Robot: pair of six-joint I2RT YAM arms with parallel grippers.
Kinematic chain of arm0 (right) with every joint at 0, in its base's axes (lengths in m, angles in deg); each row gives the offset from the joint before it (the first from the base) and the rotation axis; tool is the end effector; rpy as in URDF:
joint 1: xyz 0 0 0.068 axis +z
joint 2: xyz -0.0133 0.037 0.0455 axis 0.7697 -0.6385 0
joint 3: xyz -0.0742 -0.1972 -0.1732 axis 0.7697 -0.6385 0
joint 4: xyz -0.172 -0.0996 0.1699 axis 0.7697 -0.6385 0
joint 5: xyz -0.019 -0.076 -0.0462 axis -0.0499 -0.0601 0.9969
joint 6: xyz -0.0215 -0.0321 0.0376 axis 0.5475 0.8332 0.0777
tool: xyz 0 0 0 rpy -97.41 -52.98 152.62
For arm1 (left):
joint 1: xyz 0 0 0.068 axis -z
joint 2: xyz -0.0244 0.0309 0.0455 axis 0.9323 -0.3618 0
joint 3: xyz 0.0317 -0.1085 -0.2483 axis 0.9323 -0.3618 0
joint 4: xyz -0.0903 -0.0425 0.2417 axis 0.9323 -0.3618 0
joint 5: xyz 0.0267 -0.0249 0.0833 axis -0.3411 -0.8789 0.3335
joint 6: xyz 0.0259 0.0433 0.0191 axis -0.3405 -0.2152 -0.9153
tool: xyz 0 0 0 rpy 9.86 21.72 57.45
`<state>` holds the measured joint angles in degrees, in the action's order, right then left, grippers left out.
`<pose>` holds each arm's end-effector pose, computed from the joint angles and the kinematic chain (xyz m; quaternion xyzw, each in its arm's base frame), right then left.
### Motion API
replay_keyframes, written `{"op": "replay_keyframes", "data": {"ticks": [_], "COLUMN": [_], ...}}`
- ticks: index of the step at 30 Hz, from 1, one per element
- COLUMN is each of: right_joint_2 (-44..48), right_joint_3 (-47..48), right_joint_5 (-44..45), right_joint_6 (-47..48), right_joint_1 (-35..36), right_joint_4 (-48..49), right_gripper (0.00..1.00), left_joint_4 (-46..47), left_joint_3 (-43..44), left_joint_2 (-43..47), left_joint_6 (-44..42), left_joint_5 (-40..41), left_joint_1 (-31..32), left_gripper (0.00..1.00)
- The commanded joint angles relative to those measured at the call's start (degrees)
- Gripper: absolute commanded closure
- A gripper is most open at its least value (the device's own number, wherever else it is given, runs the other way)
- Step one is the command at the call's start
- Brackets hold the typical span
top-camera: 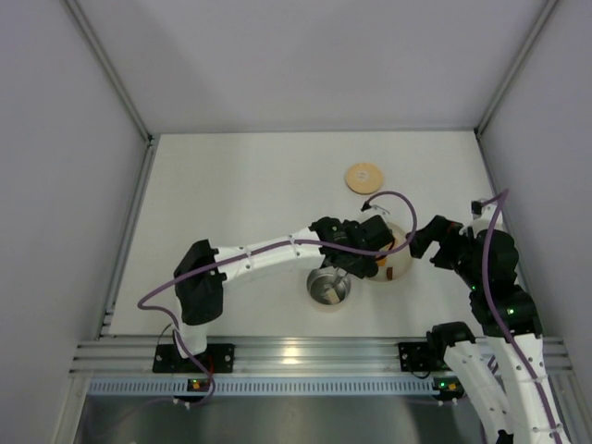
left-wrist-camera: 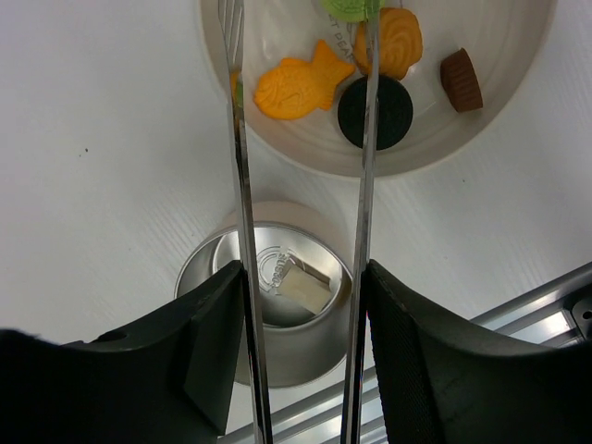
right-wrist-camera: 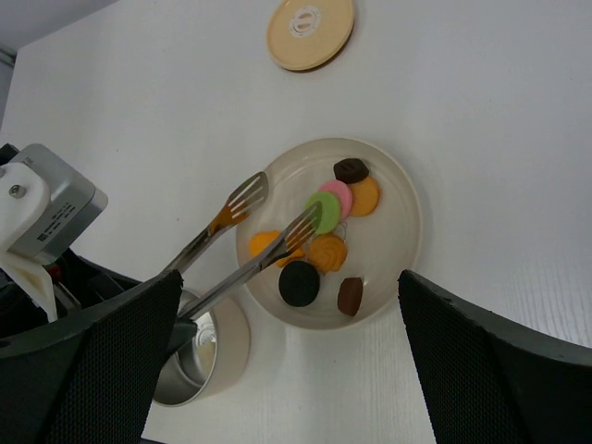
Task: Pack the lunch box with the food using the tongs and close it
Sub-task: Pick up the fake food from the plate.
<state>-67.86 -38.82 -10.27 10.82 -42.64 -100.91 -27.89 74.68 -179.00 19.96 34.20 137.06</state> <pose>0.1003 0.0159 0.3196 0.1103 0.8268 0.1845 0.5198 0.1628 -0.3747 0.2791 0.2656 0.9177 -0.0720 0.2864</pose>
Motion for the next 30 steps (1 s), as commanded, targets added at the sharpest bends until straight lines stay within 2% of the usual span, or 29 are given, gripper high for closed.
{"op": "replay_keyframes", "data": {"ticks": [1, 23, 30], "right_joint_2": [-0.04, -0.39, -0.31], "right_joint_3": [2.68, 2.86, 2.68], "right_joint_5": [0.76, 1.11, 1.46], "right_joint_6": [0.95, 1.48, 1.57], "right_joint_1": [-0.74, -0.65, -0.74], "right_joint_4": [-1.32, -1.41, -1.41], "right_gripper": [0.01, 0.00, 0.01], "left_joint_4": [4.64, 7.81, 8.86], "left_joint_3": [2.33, 1.89, 1.36], "left_joint_2": [-0.30, -2.59, -2.59], "left_joint_6": [-1.80, -2.51, -3.12], "left_joint_5": [-1.00, -4.69, -6.19], "left_joint_1": [0.11, -1.47, -1.74], "left_gripper": [0.42, 0.42, 0.49]}}
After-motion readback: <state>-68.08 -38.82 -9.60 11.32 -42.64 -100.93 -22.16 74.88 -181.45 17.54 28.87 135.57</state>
